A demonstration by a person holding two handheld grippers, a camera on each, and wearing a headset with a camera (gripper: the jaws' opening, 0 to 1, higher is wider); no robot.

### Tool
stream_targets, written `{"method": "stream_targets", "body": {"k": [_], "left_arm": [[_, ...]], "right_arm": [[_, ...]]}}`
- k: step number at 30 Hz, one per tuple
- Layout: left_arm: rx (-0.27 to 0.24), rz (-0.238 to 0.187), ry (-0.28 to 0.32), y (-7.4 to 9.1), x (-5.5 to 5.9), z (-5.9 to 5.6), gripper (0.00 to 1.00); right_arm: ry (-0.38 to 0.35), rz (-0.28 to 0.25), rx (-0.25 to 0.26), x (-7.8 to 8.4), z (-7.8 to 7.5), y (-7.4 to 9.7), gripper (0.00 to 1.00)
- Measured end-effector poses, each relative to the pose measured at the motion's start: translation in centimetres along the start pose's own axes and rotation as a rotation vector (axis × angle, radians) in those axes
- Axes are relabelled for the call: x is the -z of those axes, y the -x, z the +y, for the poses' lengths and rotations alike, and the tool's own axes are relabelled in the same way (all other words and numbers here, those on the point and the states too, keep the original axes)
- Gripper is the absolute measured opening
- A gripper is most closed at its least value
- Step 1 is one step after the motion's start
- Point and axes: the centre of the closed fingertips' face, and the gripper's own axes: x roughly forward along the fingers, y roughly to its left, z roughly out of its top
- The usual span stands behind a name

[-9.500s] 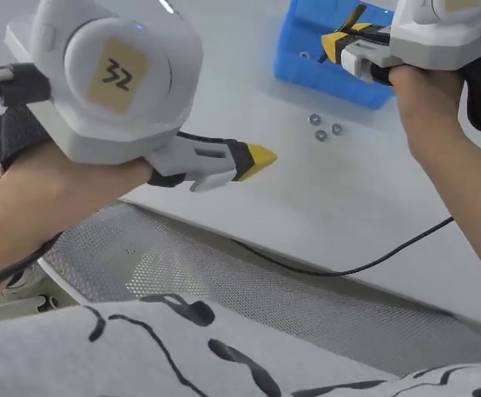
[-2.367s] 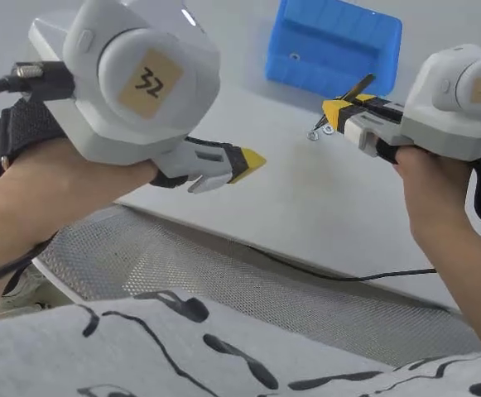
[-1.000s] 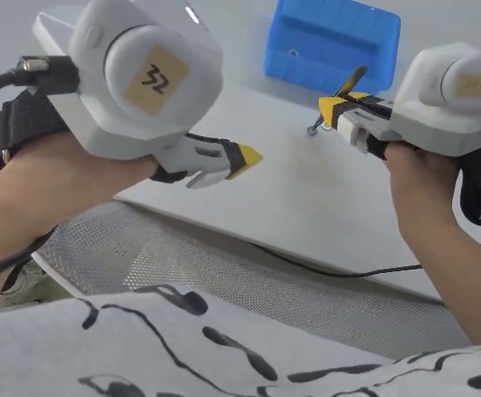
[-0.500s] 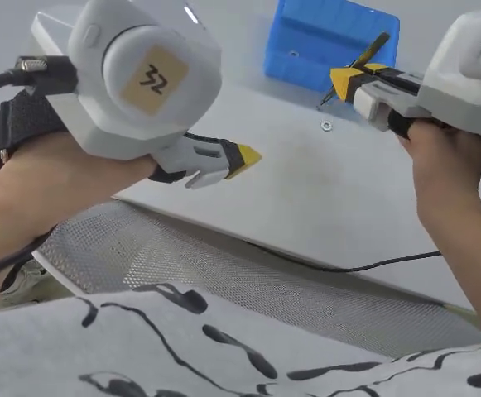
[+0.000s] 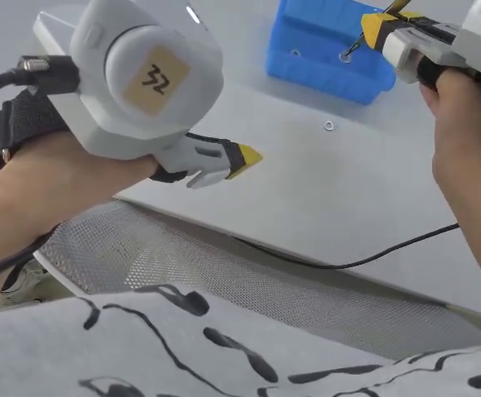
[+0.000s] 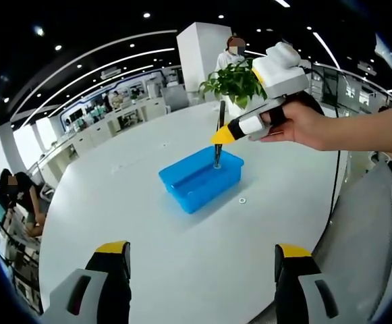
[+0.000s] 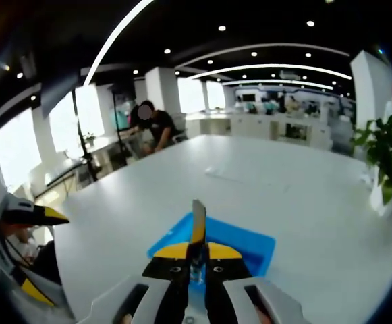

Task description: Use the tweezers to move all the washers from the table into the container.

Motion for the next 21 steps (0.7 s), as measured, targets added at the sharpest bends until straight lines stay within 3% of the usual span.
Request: {"method": "stream_targets", "body": {"k": [5,8,14,21], "left_arm": [[0.000,0.000,-0.002,-0.1,-0.1,0.1,0.90],[0.001,0.004,-0.007,-0.2,-0.1,0.0,0.90],[0.001,0.009,-0.003,-0.2,0.1,0.1,0.90],[0.001,0.013,0.000,-0.2,0.3,0.2,0.90]], "right_arm": [[-0.012,0.005,0.028,0.6,-1.0,-1.0,0.04],[-0.011,0.032,0.041,1.7,-1.6,-2.0,0.04],[-0.002,0.074,0.053,3.5,-1.9,-2.9,0.04],[0.013,0.099,0.051,4.2,-1.7,-3.5,0.04]]}}
